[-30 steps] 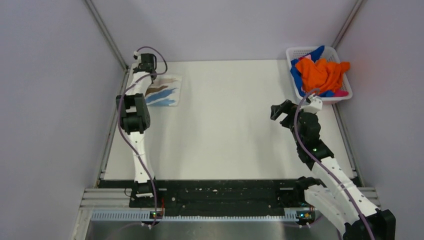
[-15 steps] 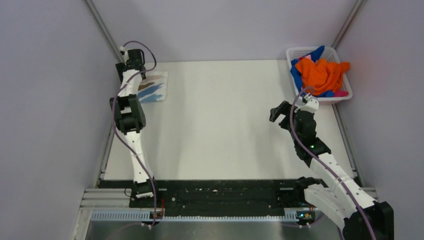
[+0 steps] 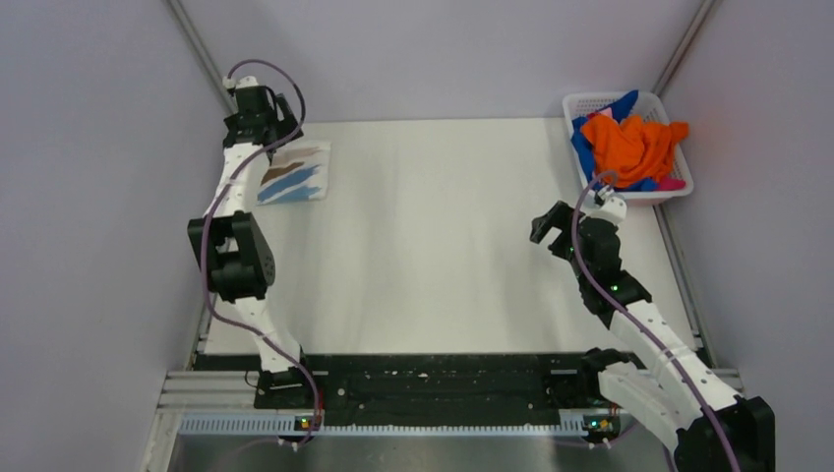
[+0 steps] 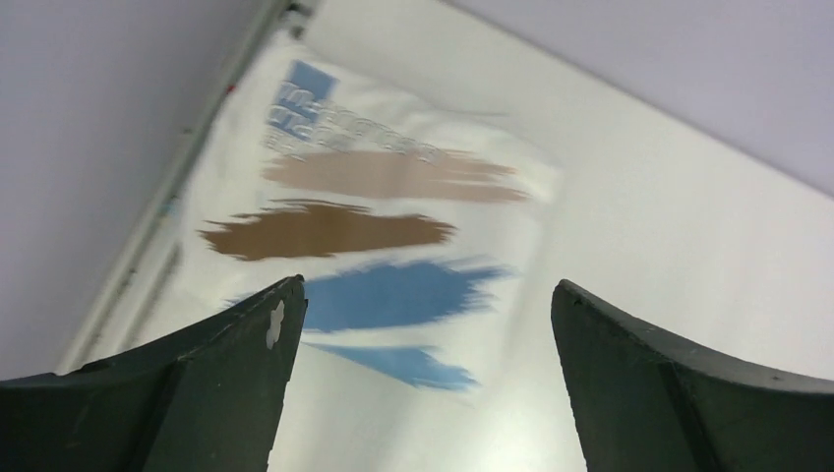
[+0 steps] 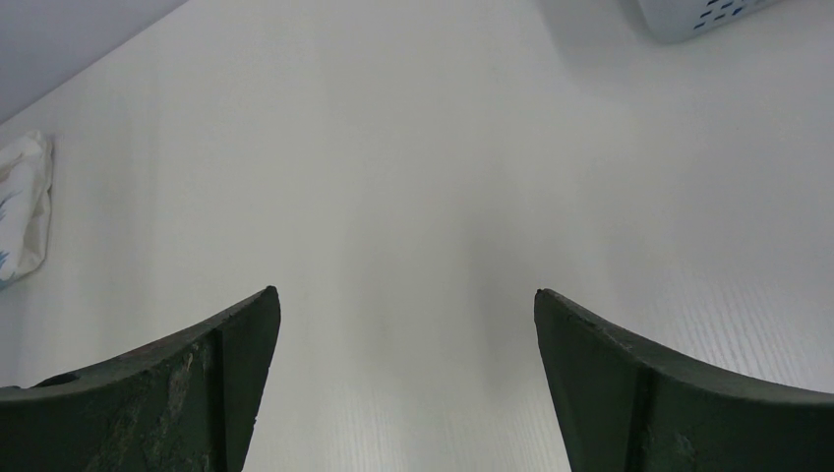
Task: Fold and stack the t-shirts
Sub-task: Reset both arms
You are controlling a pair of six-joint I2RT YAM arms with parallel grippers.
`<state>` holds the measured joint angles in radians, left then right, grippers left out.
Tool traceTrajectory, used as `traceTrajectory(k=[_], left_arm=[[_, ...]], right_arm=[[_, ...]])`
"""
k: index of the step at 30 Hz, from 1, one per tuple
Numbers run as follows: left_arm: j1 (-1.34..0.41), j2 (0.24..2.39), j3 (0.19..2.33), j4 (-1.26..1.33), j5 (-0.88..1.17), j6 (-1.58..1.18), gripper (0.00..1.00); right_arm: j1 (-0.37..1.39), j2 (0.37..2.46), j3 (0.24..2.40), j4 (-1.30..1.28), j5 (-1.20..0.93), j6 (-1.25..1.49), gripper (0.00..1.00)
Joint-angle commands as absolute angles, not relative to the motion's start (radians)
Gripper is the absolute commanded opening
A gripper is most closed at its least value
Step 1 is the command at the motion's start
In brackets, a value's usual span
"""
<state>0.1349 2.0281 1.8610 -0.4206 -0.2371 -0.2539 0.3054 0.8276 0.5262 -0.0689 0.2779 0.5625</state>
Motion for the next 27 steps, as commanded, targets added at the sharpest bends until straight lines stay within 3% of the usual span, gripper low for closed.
traceTrajectory(k=[1, 4, 8, 12, 14, 18, 27], left_arm=[[0.039, 1.744, 1.613, -0.249, -0.005, -0.436, 0.98], [-0.093, 1.576, 1.376, -0.161, 0.011, -0.455, 0.98], [-0.293, 1.391, 1.033, -0.052, -0.115, -0.524, 0.99], [-0.416, 1.306, 0.769, 0.148, 0.021, -0.652, 0.99], [-0.460, 1.320, 0.737, 0.132, 0.046, -0.661, 0.99], [-0.521, 1.340, 0.762, -0.064, -0.108, -0.646, 0.99], [-0.524, 1.334, 0.763, -0.079, -0.132, -0.627, 0.99]], right_arm=[[0.307, 0.836, 0.554, -0.091, 0.257, 0.588, 0.99], [0.306, 0.823, 0.528, -0.078, 0.227, 0.610, 0.99], [0.306, 0.812, 0.480, -0.061, 0.202, 0.624, 0.99], [0.307, 0.795, 0.443, -0.044, 0.217, 0.641, 0.99], [0.306, 0.785, 0.418, -0.013, 0.218, 0.644, 0.99], [0.307, 0.790, 0.399, -0.011, 0.231, 0.653, 0.99], [0.307, 0.793, 0.387, 0.009, 0.235, 0.637, 0.99]])
